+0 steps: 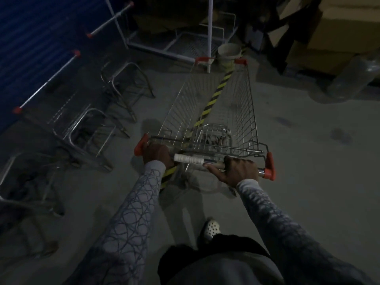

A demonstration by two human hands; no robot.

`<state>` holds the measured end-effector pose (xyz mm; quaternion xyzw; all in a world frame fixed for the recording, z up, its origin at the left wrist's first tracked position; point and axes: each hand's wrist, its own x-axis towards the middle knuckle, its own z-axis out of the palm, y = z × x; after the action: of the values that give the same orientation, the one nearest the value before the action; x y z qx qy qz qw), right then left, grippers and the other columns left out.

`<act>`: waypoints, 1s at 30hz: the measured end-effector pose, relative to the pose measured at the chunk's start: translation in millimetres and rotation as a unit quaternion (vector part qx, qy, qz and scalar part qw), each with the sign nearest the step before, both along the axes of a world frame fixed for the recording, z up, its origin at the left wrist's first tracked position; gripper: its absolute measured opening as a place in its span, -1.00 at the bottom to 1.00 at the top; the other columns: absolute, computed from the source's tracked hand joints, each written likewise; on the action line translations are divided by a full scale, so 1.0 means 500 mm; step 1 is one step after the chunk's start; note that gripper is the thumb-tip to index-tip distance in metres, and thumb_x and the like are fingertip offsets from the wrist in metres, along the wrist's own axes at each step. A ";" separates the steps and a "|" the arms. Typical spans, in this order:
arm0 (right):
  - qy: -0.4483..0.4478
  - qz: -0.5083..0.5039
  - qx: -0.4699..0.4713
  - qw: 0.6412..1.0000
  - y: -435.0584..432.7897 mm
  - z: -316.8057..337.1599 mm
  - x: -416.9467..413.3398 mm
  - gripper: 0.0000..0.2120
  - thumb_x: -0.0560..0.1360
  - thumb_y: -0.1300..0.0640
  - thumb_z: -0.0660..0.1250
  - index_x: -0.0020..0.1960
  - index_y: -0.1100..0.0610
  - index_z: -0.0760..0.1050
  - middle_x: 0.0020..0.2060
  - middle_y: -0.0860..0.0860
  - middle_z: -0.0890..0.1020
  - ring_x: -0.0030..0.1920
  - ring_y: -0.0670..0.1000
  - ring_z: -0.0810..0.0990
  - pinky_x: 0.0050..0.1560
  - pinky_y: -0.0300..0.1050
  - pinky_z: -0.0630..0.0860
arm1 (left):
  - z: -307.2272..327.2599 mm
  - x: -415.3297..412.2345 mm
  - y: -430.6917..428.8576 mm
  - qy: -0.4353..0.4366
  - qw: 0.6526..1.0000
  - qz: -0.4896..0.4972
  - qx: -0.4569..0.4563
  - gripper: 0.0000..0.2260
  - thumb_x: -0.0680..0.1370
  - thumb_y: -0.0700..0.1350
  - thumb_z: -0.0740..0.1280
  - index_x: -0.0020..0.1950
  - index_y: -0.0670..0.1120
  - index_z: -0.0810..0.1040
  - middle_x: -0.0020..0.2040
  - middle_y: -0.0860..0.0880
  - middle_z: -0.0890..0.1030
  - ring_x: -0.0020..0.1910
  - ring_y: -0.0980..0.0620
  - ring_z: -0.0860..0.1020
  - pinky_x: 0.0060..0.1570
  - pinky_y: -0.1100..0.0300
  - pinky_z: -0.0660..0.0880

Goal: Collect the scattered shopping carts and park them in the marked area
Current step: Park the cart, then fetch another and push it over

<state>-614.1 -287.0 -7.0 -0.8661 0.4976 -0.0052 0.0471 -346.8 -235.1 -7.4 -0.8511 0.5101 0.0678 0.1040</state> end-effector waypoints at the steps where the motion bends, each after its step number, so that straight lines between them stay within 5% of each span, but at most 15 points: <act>1: 0.000 0.003 0.016 1.000 -0.033 0.001 0.026 -0.26 0.35 -0.64 -0.05 -0.16 0.00 0.48 -0.30 0.03 0.67 -0.24 0.11 0.67 -0.26 -0.10 0.40 | -0.001 0.024 -0.026 0.007 1.000 0.007 0.003 -0.68 0.41 0.18 0.37 0.01 -0.01 0.66 0.07 -0.05 0.64 0.22 -0.10 0.49 0.50 -0.08 0.07; 6: 0.012 0.010 0.040 0.999 -0.191 0.005 0.170 -0.21 0.32 -0.66 -0.09 -0.09 0.00 0.50 -0.18 0.05 0.69 -0.15 0.12 0.67 -0.16 -0.07 0.46 | 0.003 0.160 -0.169 0.000 1.000 0.011 -0.015 -0.81 0.39 0.14 0.32 -0.16 0.05 0.60 -0.03 0.02 0.65 0.15 -0.07 0.53 0.52 -0.11 -0.04; 15: 0.008 -0.002 0.037 0.999 -0.499 -0.018 0.483 -0.27 0.33 -0.67 -0.08 -0.17 -0.02 0.40 -0.23 0.05 0.67 -0.16 0.13 0.67 -0.16 -0.05 0.43 | -0.034 0.488 -0.492 0.004 0.998 0.028 -0.049 -0.65 0.40 0.23 0.38 -0.09 -0.04 0.68 0.05 -0.08 0.66 0.24 -0.11 0.50 0.49 -0.07 0.06; 20: -0.002 -0.006 0.025 1.000 -0.655 -0.016 0.633 -0.31 0.31 -0.66 -0.07 -0.23 -0.05 0.36 -0.26 0.01 0.66 -0.21 0.11 0.66 -0.25 -0.10 0.36 | -0.019 0.631 -0.651 0.010 0.998 0.012 -0.055 -0.73 0.47 0.08 0.38 0.00 -0.08 0.68 0.10 -0.11 0.65 0.28 -0.12 0.47 0.48 -0.02 0.06; 26: -0.001 -0.004 0.016 1.000 -0.810 -0.023 0.767 -0.23 0.29 -0.68 -0.14 -0.19 -0.03 0.43 -0.29 0.00 0.64 -0.27 0.09 0.64 -0.29 -0.12 0.33 | -0.035 0.767 -0.803 -0.032 0.999 0.004 -0.042 -0.76 0.38 0.12 0.39 -0.18 -0.04 0.66 -0.09 -0.02 0.67 0.18 -0.05 0.55 0.52 -0.08 -0.09; 30: -0.003 -0.001 -0.009 1.000 -0.915 -0.028 0.842 -0.17 0.30 -0.67 -0.12 -0.09 0.01 0.53 -0.26 0.03 0.66 -0.25 0.11 0.66 -0.27 -0.11 0.33 | -0.033 0.841 -0.904 -0.018 1.000 0.004 -0.013 -0.70 0.39 0.18 0.41 -0.06 -0.02 0.65 0.07 -0.05 0.65 0.25 -0.08 0.51 0.46 -0.07 0.04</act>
<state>-192.9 -744.4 -21.1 -0.8661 0.4981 -0.0123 0.0409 73.5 -687.1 -24.1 -0.8557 0.5052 0.0459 0.1020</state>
